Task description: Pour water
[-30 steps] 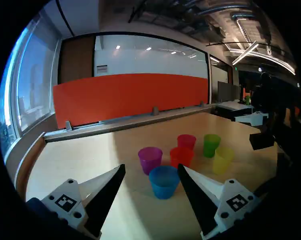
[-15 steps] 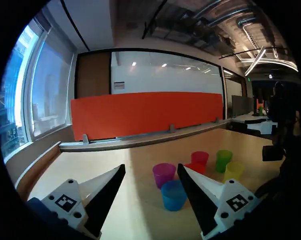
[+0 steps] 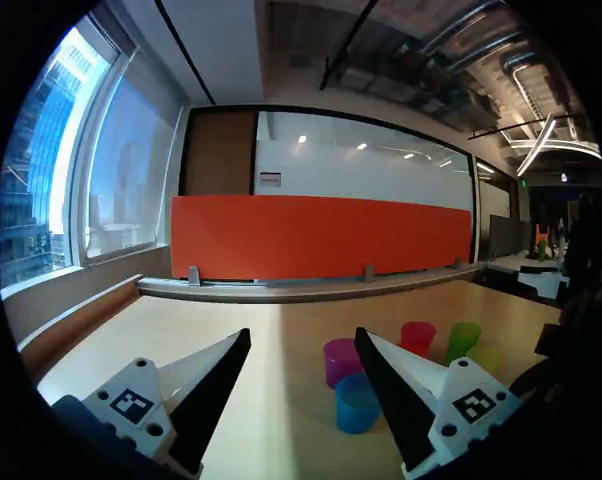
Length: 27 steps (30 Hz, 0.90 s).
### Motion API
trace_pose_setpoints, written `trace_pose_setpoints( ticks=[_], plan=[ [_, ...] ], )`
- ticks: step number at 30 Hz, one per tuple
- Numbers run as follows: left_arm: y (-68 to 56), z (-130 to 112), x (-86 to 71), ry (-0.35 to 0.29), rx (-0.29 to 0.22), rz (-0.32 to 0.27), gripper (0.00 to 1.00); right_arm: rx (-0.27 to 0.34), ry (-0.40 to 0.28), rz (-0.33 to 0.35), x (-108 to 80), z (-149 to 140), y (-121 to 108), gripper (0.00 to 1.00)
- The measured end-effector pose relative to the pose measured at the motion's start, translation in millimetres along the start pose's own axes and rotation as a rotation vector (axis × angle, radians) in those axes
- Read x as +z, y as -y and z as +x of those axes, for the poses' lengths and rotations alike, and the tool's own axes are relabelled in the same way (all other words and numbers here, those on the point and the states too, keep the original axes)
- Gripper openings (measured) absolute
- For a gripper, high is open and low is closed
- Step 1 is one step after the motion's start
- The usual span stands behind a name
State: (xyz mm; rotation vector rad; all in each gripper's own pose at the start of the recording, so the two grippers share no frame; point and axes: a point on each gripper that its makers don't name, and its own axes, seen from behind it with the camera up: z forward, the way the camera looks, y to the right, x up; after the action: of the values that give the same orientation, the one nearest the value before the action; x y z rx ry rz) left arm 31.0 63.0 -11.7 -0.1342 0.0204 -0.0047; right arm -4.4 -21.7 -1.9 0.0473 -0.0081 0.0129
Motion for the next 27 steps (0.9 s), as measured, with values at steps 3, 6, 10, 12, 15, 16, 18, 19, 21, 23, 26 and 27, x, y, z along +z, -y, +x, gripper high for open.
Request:
trace_pose_setpoints(
  ticks=[3, 6, 10, 12, 15, 16, 18, 19, 21, 23, 26, 27],
  plan=[
    [7.4, 2, -1.0, -0.019, -0.013, 0.036, 0.97, 0.007, -0.015, -0.034, -2.1, 2, -4, 1.00],
    [12.8, 4, -2.5, -0.035, -0.012, 0.067, 0.96, 0.020, -0.031, -0.064, -3.9, 6, -5, 1.00],
    [17.3, 3, -4.8, -0.043, 0.004, 0.095, 0.97, 0.037, -0.044, -0.072, -5.6, 8, -1, 1.00],
    [19.1, 3, -5.3, -0.046, 0.012, 0.106, 0.97, 0.040, -0.045, -0.069, -5.9, 8, 2, 1.00],
    [21.2, 5, -5.6, -0.058, 0.021, 0.120, 0.96, 0.043, -0.044, -0.066, -6.5, 8, 5, 1.00],
    [21.6, 6, -5.9, -0.063, 0.024, 0.124, 0.97, 0.044, -0.044, -0.064, -7.0, 9, 7, 1.00],
    [22.1, 8, -7.0, -0.074, 0.030, 0.131, 0.97, 0.048, -0.045, -0.058, -8.5, 10, 10, 1.00],
    [22.3, 9, -7.9, -0.080, 0.034, 0.136, 0.97, 0.051, -0.046, -0.053, -9.6, 10, 12, 1.00],
    [21.9, 9, -8.8, -0.089, 0.041, 0.144, 0.96, 0.056, -0.043, -0.046, -11.1, 11, 15, 1.00],
    [20.9, 8, -8.9, -0.096, 0.048, 0.150, 0.96, 0.060, -0.036, -0.040, -11.8, 11, 17, 1.00],
    [18.7, 2, -8.1, -0.102, 0.056, 0.154, 0.97, 0.061, -0.032, -0.032, -13.1, 14, 20, 1.00],
    [18.5, 0, -7.4, -0.102, 0.060, 0.153, 0.97, 0.060, -0.033, -0.031, -13.2, 16, 21, 1.00]
  ],
)
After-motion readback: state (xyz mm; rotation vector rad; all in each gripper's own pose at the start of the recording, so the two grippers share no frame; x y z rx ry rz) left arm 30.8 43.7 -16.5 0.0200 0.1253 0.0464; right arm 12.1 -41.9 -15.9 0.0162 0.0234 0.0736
